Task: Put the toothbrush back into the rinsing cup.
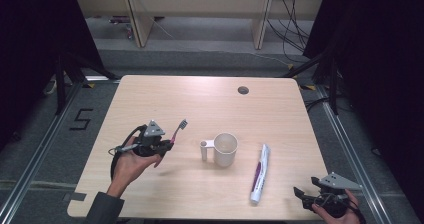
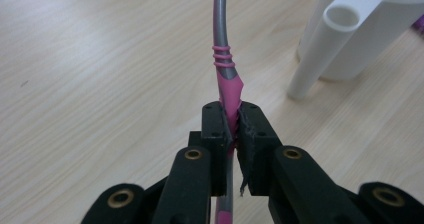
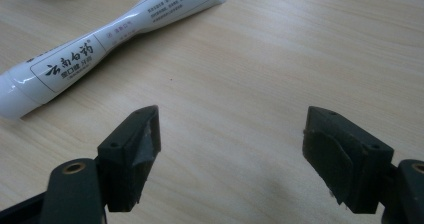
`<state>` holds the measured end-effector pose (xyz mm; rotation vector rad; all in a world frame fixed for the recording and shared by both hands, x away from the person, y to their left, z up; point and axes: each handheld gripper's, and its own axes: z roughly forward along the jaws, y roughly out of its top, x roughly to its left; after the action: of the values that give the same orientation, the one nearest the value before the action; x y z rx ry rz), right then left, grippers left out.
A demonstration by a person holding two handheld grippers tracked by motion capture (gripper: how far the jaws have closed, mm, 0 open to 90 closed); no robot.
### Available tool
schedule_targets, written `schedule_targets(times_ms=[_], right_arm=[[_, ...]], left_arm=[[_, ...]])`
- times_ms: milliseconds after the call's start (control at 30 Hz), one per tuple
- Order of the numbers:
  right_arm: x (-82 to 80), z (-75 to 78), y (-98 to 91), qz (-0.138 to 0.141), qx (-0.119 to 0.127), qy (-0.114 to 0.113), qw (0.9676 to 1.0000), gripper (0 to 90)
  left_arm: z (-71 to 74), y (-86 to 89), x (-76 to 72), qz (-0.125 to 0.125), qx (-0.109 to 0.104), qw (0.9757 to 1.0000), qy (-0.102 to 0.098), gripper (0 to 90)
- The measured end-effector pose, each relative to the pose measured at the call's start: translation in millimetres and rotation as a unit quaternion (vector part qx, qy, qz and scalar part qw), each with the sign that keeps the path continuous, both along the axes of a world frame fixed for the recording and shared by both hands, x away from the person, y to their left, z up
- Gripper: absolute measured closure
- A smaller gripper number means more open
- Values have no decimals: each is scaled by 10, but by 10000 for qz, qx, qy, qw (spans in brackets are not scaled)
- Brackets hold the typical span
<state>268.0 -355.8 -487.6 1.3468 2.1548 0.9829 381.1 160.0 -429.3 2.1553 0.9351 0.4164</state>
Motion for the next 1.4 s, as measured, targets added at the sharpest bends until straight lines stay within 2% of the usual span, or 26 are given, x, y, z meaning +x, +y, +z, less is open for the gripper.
schedule_targets(times_ms=[67,100,133,333,400,433,467,567,667,733,800,1033,1067,1133,1300,1400], right_arm=[[0,0,-1,1,4,7,10000,241],[-1,1,1,-5,23,23,10000,241],[-1,1,0,-7,24,22,10000,241],[1,-1,-2,11,9,8,10000,241],[2,-1,-2,14,-7,8,10000,241],[1,-2,0,10,7,7,10000,241],[1,-2,0,14,2,8,10000,241],[1,-1,-2,12,-9,-1,10000,241],[7,-7,-6,38,-10,-26,10000,241],[1,-1,-4,11,-8,-1,10000,241],[4,-8,-1,13,-1,-9,10000,241],[8,-9,-5,45,-3,-20,10000,241],[7,-7,-5,49,0,-27,10000,241],[-12,-6,17,-73,116,100,9999,241],[2,-9,-4,3,23,14,10000,241],[-2,-4,-1,-9,74,36,10000,241]], left_arm=[[9,-16,-20,16,-107,9998,-149,823],[12,-30,-29,-9,-206,9996,-185,823],[15,-55,-49,78,-336,9991,-265,823],[77,-146,-140,60,-627,9962,-594,824],[79,-187,-152,58,-795,9948,-636,823],[86,-185,-151,41,-731,9948,-707,823],[81,-205,-149,101,-844,9938,-710,824],[99,-220,-146,147,-928,9925,-780,823],[123,-225,-129,120,-1115,9905,-801,823],[141,-230,-121,159,-1105,9901,-848,823],[148,-234,-97,202,-1216,9887,-858,823],[220,-289,-54,250,-1351,9853,-1018,824],[238,-297,-51,242,-1344,9851,-1042,824],[263,-325,-41,230,-1396,9838,-1096,823],[313,-396,-26,199,-1450,9825,-1149,823],[328,-427,-8,187,-1515,9812,-1184,823]])
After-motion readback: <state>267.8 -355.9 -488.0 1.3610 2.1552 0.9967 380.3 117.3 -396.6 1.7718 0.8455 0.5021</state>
